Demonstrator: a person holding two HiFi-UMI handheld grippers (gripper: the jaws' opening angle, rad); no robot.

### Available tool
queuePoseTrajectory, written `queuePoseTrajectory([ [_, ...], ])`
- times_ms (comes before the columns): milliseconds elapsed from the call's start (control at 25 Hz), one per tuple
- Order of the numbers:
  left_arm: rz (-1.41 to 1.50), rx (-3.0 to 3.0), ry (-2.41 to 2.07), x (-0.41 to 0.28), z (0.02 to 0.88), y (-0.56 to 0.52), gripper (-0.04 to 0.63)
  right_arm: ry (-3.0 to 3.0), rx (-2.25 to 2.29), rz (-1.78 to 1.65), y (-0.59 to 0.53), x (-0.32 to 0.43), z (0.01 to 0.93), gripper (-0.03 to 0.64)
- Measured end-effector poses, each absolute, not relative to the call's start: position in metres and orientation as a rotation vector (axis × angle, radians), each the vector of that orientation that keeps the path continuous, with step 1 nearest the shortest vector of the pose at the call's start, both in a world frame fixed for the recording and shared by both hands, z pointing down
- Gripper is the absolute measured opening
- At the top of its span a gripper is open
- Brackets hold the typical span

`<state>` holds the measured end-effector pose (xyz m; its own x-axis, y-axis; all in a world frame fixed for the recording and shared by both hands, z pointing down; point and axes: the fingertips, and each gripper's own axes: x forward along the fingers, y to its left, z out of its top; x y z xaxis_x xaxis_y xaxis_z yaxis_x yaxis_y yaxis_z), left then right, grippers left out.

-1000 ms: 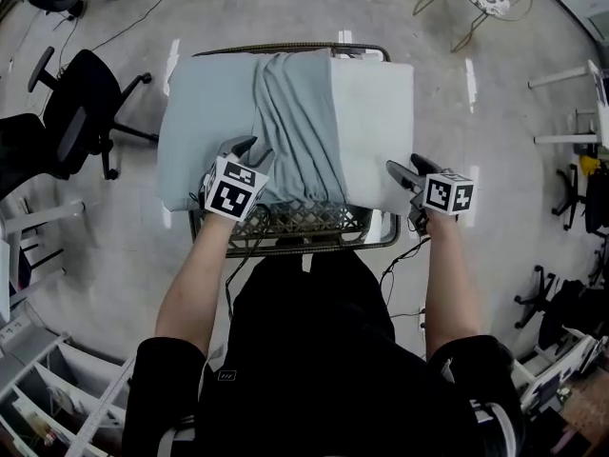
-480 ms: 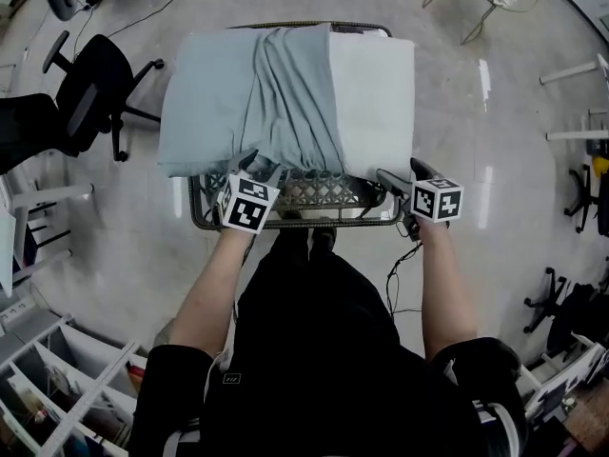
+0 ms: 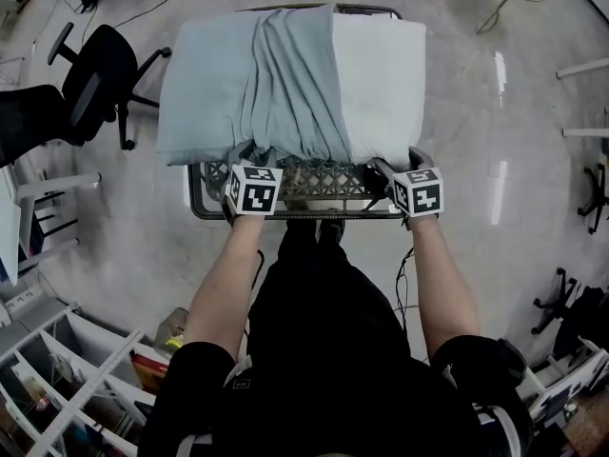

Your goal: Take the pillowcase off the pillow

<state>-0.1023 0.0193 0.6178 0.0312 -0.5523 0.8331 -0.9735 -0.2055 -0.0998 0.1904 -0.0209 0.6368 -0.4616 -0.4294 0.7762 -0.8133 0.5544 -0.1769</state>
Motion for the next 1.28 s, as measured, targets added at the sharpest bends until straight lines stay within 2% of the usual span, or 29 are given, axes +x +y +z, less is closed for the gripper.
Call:
queuePoseTrajectory([
  [160, 1.053, 1.836, -1.491, -0.108, 0.613, 0.024, 0.032, -2.125, 0.957, 0.690, -0.026, 0.194, 0.626, 0.275],
  [280, 1.019, 1.858, -1.462, -0.112, 0.603, 0.026, 0.012, -2.132, 0.928, 0.683, -0.033, 0.200, 0.614, 0.270],
  [480, 0.977, 1.848, -1.455, -0.137, 0.590, 0.032, 0.011, -2.134, 0.890, 0.672, -0.046, 0.214, 0.598, 0.270],
  [920, 1.085, 1.860, -1.448, -0.197, 0.578, 0.039, 0.009, -2.139, 0.825, 0.741, -0.050, 0.231, 0.608, 0.272],
  [1120, 1.103, 1.863, -1.495, -0.167, 0.567, 0.044, 0.025, -2.116, 0.836, 0.744, -0.047, 0.228, 0.611, 0.292],
  [1280, 1.027, 1.987, -1.526, -0.096, 0.550, 0.039, 0.097, -2.094, 0.889, 0.716, -0.044, 0.230, 0.610, 0.346],
])
